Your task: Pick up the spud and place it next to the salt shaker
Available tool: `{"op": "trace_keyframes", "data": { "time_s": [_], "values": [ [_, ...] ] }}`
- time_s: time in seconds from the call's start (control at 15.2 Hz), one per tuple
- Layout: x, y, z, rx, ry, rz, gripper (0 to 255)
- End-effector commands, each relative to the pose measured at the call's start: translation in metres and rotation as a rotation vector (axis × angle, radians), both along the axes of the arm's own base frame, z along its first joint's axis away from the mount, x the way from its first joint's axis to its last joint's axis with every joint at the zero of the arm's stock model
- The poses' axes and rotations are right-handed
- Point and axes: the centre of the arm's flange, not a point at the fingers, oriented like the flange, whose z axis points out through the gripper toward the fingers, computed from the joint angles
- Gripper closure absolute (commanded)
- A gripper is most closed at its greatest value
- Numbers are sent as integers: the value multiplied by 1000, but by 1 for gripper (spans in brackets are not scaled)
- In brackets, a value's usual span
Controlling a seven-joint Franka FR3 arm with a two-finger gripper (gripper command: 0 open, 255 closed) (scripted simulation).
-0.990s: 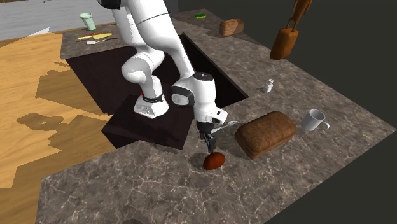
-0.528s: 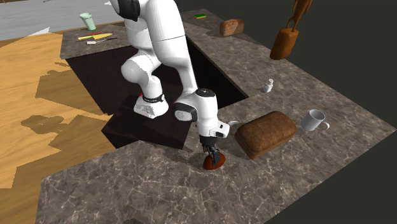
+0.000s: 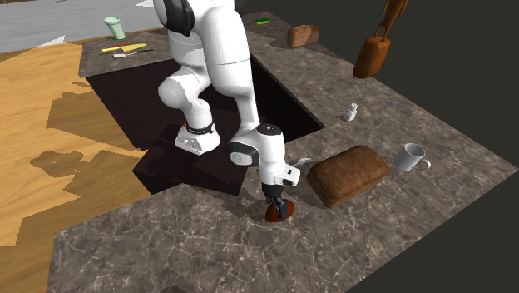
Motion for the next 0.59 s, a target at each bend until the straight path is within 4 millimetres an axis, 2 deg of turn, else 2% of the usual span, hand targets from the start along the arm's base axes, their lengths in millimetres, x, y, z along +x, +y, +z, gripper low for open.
{"op": "trace_keyframes", "data": {
  "time_s": [0.0, 0.2, 0.26, 0.53],
  "values": [
    [0, 0, 0, 0, 0, 0, 0],
    [0, 0, 0, 0, 0, 0, 0],
    [0, 0, 0, 0, 0, 0, 255],
    [0, 0, 0, 0, 0, 0, 255]
  ]
}}
